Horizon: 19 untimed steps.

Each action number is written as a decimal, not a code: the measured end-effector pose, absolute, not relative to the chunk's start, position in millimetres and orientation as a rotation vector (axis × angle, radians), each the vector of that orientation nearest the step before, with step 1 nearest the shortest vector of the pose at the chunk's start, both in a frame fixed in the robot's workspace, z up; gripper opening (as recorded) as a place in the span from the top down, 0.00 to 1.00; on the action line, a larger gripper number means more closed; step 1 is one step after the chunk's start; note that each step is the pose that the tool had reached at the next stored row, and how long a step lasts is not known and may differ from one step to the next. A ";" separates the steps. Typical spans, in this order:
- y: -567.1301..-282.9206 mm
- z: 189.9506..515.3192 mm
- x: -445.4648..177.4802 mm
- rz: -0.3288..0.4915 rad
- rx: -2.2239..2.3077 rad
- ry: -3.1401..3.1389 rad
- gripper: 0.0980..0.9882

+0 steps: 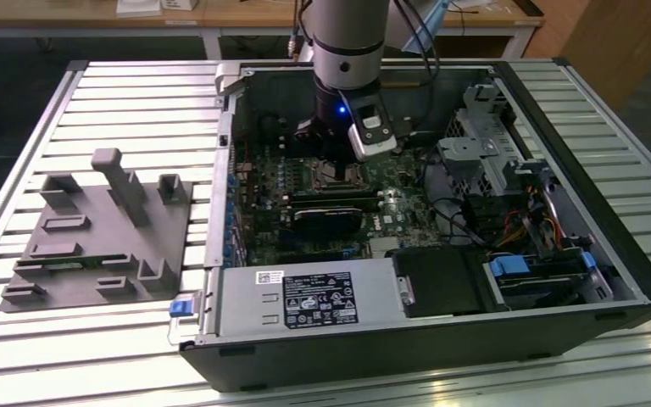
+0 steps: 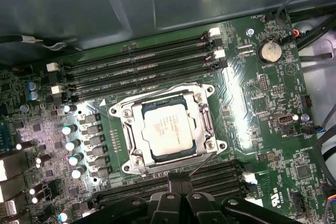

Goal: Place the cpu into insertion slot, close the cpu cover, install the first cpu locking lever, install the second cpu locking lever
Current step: 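Install the second cpu locking lever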

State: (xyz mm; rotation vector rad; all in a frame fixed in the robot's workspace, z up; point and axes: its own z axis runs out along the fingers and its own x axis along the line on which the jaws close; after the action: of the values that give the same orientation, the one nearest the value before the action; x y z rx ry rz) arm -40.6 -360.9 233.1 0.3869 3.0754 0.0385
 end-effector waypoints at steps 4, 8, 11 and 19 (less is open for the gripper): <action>-361.1 233.1 -40.6 0.039 0.387 3.076 0.99; -361.1 233.1 -40.8 0.039 0.387 3.076 0.99; -361.1 233.1 -40.9 0.039 0.387 3.076 0.99; -361.3 232.3 -41.2 0.042 0.387 3.076 0.99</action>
State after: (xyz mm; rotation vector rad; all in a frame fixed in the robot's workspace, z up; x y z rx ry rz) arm -41.2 -361.3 232.3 0.3869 3.0757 0.0418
